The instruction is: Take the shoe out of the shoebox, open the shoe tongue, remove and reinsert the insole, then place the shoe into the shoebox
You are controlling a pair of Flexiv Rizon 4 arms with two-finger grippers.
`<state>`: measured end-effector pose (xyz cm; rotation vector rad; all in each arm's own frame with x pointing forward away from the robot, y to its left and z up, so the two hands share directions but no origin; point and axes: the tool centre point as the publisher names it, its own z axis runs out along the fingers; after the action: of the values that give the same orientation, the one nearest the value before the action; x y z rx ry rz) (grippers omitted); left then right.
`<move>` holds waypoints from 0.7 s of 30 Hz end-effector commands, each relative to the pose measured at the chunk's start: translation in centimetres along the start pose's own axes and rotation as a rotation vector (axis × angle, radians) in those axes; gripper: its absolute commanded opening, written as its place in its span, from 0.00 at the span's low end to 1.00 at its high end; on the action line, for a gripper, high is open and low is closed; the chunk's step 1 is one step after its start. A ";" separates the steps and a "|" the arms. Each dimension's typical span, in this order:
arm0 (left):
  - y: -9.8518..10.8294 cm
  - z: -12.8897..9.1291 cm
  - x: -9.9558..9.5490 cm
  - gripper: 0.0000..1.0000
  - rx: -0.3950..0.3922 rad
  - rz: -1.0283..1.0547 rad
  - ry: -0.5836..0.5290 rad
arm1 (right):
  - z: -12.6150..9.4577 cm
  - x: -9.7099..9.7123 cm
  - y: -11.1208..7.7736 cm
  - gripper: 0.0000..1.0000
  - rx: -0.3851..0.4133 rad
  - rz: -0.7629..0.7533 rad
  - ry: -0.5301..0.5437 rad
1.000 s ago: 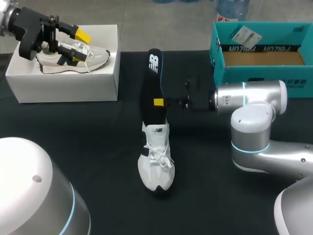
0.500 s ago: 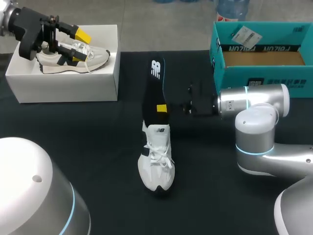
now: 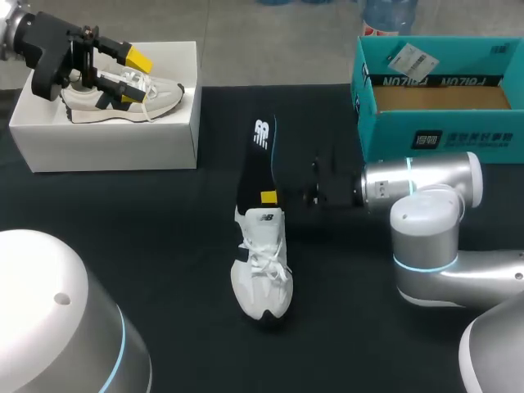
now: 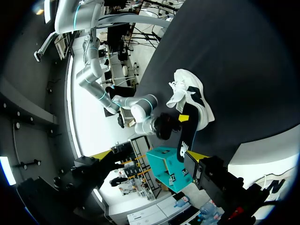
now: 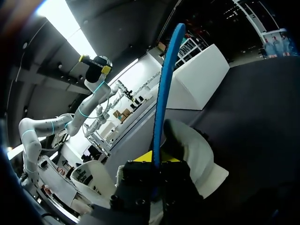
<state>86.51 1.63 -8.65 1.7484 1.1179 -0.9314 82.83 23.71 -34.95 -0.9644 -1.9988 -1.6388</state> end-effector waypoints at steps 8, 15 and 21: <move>0.0 0.0 -0.1 1.00 0.002 0.000 0.004 | -0.1 1.1 -1.3 0.00 -0.029 0.014 -0.039; 0.0 0.0 -0.1 1.00 0.002 0.000 0.004 | -0.4 1.5 -0.1 0.16 -0.019 -0.010 -0.050; 0.0 0.0 -0.1 1.00 0.002 0.000 0.004 | -0.6 1.9 1.2 0.16 -0.005 -0.030 -0.056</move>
<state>86.51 1.63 -8.65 1.7484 1.1179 -0.9314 81.97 23.67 -33.40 -0.9972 -2.0376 -1.6784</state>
